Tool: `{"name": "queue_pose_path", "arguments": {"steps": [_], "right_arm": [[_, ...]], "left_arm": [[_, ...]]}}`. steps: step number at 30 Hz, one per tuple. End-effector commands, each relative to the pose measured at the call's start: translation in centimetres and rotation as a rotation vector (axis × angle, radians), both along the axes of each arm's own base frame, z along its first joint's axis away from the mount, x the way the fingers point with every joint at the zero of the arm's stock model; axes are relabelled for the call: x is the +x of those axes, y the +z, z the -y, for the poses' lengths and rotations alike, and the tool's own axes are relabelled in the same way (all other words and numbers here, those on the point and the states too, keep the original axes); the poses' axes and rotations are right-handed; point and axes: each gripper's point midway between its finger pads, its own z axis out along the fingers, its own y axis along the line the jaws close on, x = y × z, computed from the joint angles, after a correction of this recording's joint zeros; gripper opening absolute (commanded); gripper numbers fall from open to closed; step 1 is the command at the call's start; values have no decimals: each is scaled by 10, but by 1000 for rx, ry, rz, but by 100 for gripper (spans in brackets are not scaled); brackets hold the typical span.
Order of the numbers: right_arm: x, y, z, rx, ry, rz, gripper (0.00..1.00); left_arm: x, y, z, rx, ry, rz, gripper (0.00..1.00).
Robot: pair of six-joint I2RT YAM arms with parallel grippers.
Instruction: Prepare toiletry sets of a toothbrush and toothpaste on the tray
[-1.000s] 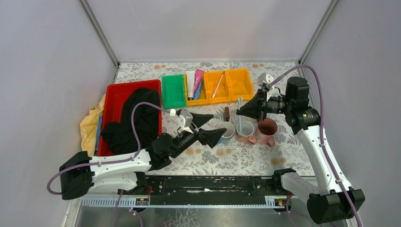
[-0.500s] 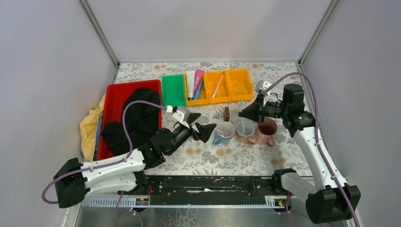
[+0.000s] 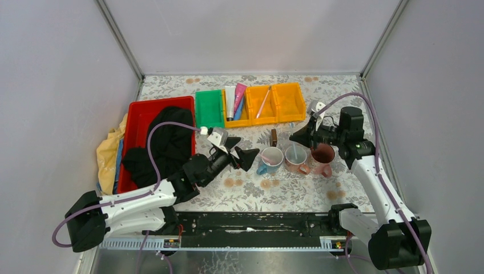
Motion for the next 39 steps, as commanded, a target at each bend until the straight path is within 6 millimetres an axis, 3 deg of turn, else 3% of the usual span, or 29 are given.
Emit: {"name": "queue_pose_path", "arguments": {"steps": [1, 18, 21, 26, 32, 39], "right_arm": [[14, -5, 9, -45, -52, 71, 0], [20, -61, 19, -151, -70, -26, 9], [19, -66, 21, -169, -60, -42, 16], [17, -62, 20, -166, -54, -31, 37], [13, -42, 21, -131, -58, -7, 51], [10, -19, 29, -79, -82, 13, 55]], "left_arm": [[3, 8, -2, -39, 10, 11, 98], [11, 17, -4, -114, 4, 1, 100], [15, 21, -5, -134, -1, 0, 100], [28, 28, -1, -165, -42, -16, 100], [68, 23, 12, -127, -110, -121, 100], [131, 13, 30, -96, -250, -317, 99]]}}
